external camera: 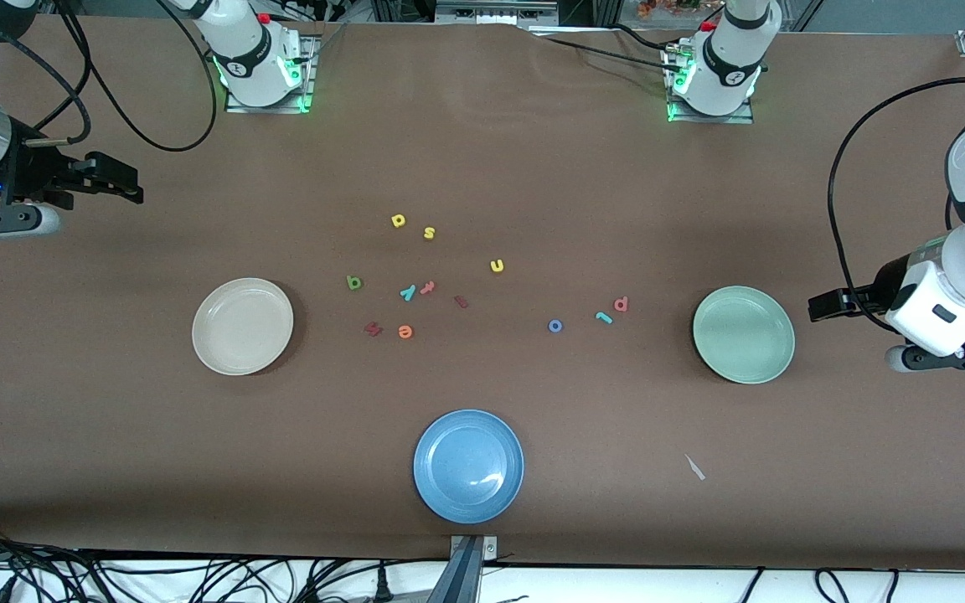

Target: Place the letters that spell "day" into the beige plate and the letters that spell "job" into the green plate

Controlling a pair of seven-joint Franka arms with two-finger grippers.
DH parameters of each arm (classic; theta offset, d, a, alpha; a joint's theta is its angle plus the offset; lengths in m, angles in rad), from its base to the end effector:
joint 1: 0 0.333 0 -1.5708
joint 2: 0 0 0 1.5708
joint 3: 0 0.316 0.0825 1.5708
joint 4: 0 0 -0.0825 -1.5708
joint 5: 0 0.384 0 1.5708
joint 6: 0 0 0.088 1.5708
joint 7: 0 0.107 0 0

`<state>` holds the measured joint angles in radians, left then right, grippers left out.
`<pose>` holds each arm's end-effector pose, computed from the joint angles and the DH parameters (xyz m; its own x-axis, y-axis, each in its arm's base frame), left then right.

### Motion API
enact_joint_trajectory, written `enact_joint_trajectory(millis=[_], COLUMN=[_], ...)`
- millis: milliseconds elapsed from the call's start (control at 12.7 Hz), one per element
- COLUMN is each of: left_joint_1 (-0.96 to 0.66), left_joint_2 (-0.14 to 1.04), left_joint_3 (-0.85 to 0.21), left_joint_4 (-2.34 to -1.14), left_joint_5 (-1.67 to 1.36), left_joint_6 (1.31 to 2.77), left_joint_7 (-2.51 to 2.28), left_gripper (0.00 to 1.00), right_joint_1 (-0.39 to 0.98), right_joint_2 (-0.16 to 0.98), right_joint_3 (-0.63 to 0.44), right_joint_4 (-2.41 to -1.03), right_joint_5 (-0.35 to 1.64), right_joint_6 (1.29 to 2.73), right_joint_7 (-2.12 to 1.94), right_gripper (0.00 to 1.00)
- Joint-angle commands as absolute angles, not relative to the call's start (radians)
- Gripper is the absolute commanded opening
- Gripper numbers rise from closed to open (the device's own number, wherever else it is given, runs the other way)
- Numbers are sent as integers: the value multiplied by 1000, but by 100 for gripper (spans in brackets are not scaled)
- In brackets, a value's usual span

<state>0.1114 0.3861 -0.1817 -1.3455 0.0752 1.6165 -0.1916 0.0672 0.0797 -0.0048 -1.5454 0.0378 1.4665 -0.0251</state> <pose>0.6619 -0.0186 0.5014 0.9867 0.1236 -0.1056 0.1214 -0.9922 -0.0268 0.5639 0.0397 0.5835 0.9835 0.0905 -0.1569 0.0850 -0.9955 -0.0413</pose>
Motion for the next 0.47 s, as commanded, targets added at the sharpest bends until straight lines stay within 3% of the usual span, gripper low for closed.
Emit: enact_joint_trajectory(millis=[0,393], left_joint_1=[112,112], left_joint_2=[380,380], left_joint_3=[-178,-178], left_joint_4=[-1353,-1353], left_joint_5=[58,58], left_joint_6=[1620,1621], left_joint_7=[-172,-170], left_gripper=[100,100], right_joint_1=[67,67], right_joint_2=[71,83], right_joint_3=[-3,-3], right_joint_4=[-1559,-1560], right_joint_5=[31,31], right_joint_6=[1471,1476], right_joint_7=[-40,-40], right_gripper=[100,100])
